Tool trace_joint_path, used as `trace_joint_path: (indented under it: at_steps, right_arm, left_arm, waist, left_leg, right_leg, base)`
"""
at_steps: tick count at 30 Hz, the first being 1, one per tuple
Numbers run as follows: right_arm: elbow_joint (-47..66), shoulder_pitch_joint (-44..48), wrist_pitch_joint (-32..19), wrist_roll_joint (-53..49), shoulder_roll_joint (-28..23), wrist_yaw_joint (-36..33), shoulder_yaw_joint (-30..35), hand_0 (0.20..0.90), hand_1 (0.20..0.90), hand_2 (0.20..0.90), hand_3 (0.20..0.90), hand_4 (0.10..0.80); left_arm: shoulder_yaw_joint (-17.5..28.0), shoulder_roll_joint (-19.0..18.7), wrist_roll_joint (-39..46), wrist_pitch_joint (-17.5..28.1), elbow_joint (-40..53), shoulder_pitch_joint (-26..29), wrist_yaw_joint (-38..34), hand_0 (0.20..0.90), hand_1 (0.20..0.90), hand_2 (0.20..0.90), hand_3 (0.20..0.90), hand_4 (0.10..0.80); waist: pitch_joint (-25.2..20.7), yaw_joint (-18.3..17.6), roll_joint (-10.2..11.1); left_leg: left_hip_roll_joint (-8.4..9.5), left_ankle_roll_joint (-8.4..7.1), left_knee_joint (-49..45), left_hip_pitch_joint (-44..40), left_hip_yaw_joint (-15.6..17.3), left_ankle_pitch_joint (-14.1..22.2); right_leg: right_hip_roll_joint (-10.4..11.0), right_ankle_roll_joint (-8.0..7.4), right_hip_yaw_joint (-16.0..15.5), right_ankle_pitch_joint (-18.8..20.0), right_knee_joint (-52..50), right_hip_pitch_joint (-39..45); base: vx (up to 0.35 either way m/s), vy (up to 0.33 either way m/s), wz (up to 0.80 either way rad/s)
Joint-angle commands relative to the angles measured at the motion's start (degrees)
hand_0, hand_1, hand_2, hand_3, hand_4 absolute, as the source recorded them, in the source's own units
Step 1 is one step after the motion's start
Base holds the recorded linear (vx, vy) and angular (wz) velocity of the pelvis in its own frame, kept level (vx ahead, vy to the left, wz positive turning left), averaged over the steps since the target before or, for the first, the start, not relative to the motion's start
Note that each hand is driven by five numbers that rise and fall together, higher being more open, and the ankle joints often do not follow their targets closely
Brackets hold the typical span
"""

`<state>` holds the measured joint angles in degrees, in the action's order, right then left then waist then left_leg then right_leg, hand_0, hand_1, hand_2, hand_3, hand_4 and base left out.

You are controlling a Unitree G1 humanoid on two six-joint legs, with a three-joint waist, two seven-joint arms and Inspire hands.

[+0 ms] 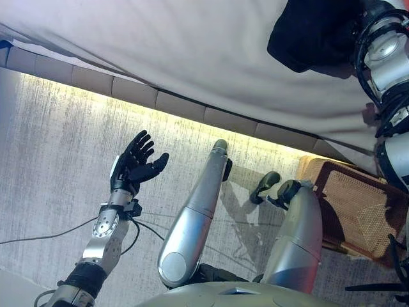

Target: Pick up the clothes from the bed and place them into the basket

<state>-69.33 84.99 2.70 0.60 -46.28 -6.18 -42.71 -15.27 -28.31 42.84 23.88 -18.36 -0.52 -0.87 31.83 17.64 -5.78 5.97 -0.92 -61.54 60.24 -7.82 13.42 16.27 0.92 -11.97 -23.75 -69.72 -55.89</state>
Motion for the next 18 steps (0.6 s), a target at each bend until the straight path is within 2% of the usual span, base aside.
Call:
trace_joint_path:
  at_steps: [1,6,11,18]
  right_arm:
    - [6.58,0.61,-6.95,-0.59,-0.14,-3.19,-0.63,0.300,0.300,0.300,0.200,0.100]
    - [7.05,-0.31,-4.76,0.10,-1.30,-3.89,0.87,0.300,0.300,0.300,0.200,0.100]
    - [6.93,-2.86,-3.47,0.75,-2.64,-3.43,3.00,0.300,0.300,0.300,0.200,0.100]
    - [6.57,-6.32,-3.25,-0.08,-4.87,-1.23,5.10,0.300,0.300,0.300,0.200,0.100]
  left_arm:
    - [3.44,-4.14,0.68,4.66,7.06,-3.86,1.05,0.900,0.900,0.900,0.900,0.800]
    - [4.14,-4.03,-0.27,3.65,6.80,-4.67,1.19,0.900,0.900,0.900,0.900,0.800]
    - [4.72,-3.95,-1.74,2.33,5.94,-5.59,2.25,0.900,0.900,0.900,0.900,0.800]
    - [4.57,-2.94,-4.90,0.73,3.77,-5.99,2.61,0.900,0.900,0.900,0.900,0.800]
  waist:
    - [-2.03,1.99,-0.06]
    - [-2.37,2.16,1.04]
    - [-5.17,2.62,2.70]
    - [-9.68,2.68,4.80]
  left_leg:
    - [-0.19,3.32,-4.29,-5.33,3.91,3.95]
    - [-0.17,2.83,0.45,-13.33,3.71,2.67]
    - [-0.08,2.20,7.07,-20.82,2.99,1.26]
    - [-2.43,0.96,19.13,-31.68,1.97,-1.94]
  right_leg:
    - [-2.64,2.67,-2.77,1.97,0.97,5.48]
    - [-2.49,2.53,-3.55,2.58,5.68,13.22]
    - [-2.73,2.27,-5.41,3.28,12.01,21.88]
    - [-5.20,3.46,-8.23,4.88,25.59,36.30]
  base:
    - [0.000,0.000,0.00]
    - [0.029,-0.010,0.02]
    - [0.100,-0.029,0.06]
    - [0.094,-0.034,0.03]
